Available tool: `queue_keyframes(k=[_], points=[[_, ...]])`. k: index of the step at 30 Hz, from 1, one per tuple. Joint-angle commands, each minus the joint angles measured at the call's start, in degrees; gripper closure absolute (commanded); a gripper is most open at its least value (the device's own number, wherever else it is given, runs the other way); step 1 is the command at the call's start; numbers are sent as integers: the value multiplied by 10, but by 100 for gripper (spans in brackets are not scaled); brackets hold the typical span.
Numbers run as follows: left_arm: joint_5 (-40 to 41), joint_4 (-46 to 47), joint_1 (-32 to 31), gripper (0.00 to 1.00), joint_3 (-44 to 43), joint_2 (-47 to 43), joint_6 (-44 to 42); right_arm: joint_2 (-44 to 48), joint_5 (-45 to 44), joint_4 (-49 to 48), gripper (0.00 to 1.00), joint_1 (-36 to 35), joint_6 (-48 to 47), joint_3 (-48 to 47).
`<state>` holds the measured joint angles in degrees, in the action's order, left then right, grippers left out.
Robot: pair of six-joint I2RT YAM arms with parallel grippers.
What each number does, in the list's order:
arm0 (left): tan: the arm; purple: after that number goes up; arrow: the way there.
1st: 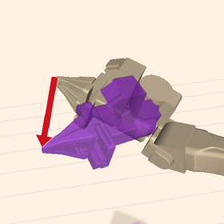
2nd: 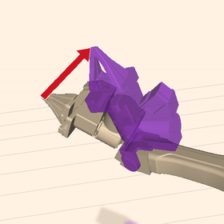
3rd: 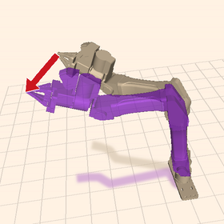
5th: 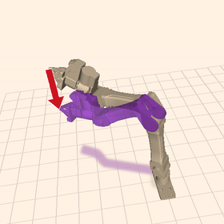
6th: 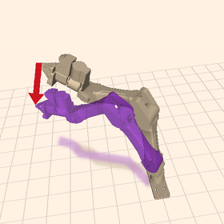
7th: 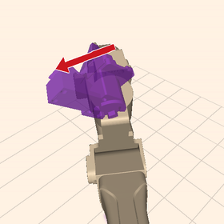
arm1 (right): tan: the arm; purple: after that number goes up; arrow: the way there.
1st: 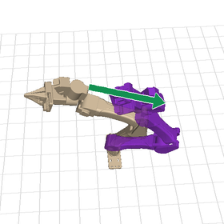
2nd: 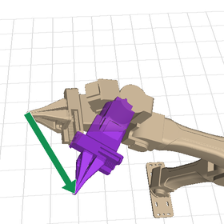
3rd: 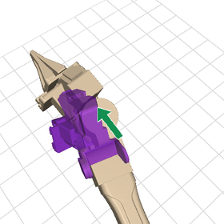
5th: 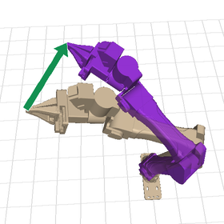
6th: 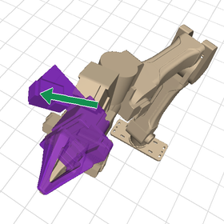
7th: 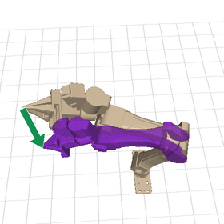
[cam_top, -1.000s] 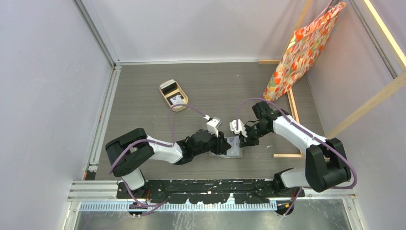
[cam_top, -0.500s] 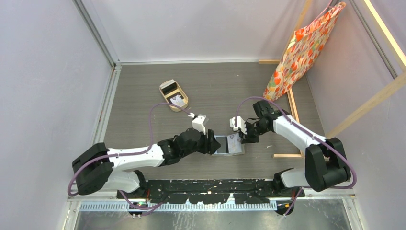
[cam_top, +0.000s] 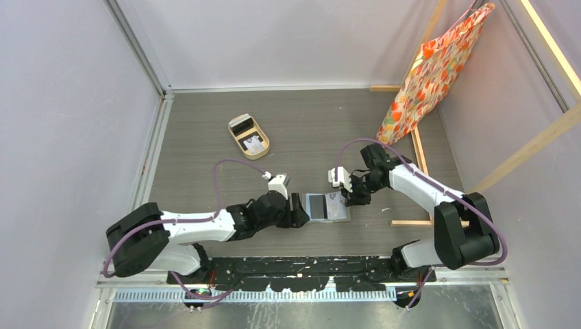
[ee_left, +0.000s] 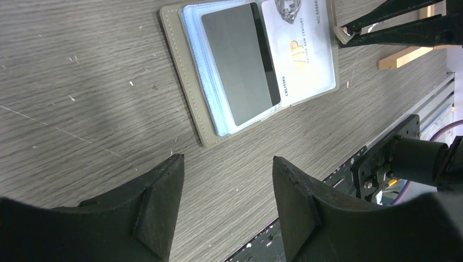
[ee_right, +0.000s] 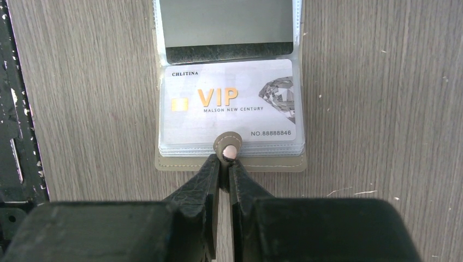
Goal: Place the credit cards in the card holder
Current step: Turn over the card slot in the card holder.
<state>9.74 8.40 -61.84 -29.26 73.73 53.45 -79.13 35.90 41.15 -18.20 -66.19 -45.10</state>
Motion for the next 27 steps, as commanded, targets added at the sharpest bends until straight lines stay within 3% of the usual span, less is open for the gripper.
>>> queue_keyframes(k=[1,5,14,27], points=[[-23,60,7,38,-5,40,49,-4,3,-6,86,1,0,-10],[-36,70,7,39,-18,82,79,-1,3,-6,85,1,-2,-10],[15,-17,6,39,-56,126,148,-2,6,-2,85,1,-5,-10],[-18,138,7,39,2,124,152,-16,7,1,85,-8,-9,-9]])
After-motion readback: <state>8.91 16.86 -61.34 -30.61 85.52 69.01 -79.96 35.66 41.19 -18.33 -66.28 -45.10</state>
